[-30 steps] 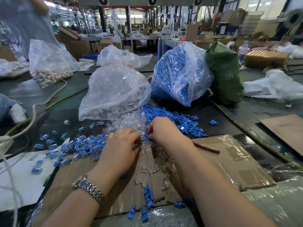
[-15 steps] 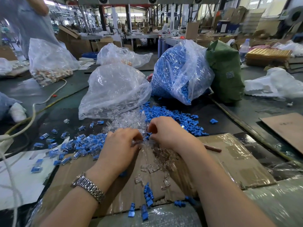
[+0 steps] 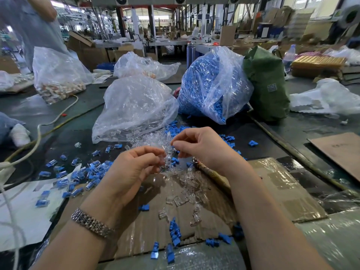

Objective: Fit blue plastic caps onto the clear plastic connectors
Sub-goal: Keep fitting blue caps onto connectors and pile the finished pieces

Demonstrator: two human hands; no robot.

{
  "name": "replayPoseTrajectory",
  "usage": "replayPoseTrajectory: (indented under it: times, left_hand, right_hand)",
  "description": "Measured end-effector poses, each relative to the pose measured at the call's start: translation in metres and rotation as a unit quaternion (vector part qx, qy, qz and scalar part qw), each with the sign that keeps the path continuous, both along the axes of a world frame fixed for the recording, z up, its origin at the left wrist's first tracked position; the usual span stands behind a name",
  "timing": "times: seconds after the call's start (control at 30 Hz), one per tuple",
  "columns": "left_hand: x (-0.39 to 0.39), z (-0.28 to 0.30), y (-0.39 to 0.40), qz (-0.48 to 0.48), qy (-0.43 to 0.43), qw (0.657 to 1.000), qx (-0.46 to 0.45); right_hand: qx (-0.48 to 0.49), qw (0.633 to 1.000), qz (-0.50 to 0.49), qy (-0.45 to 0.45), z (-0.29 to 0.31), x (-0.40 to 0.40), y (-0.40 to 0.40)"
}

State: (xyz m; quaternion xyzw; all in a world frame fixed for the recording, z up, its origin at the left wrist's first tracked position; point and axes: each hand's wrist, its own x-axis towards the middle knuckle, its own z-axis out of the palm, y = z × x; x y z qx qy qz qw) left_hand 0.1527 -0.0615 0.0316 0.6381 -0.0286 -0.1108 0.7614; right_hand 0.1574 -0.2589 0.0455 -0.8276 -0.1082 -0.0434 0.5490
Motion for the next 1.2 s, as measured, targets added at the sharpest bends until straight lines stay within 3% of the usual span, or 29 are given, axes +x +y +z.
replayPoseTrajectory:
  times: [0.13,0.43,0.87,1.03,1.1,1.2]
  left_hand:
    - [0.003,-0.002,0.005,-0.03,0.045,0.992,-0.115]
    - [0.002,-0.001,0.004,-0.062,0.093,0.977,-0.181]
    - [0.0,-0.001,0.001,-0.044,0.035,0.986,-0.155]
    - [0.001,-0.002,0.003,-0.056,0.02,0.989,-0.132]
    - [0.002,-0.003,0.003,-0.062,0.024,0.989,-0.134]
    - [0.002,-0.004,0.004,-0.054,0.032,0.988,-0.144]
  right_hand:
    - [0.049,0.998,0.027,-0.019,0.005,-0.003,-0.002]
    - [0.008,0.996,0.045,-0.073,0.009,-0.009,0.0]
    - [-0.124,0.98,0.045,-0.148,0.012,-0.017,0.01]
    - [-0.136,0.982,0.037,-0.125,0.013,-0.019,0.01]
    - [-0.155,0.983,-0.009,-0.097,0.015,-0.019,0.0]
    - [-0.316,0.945,-0.082,0.004,0.015,-0.022,-0.027]
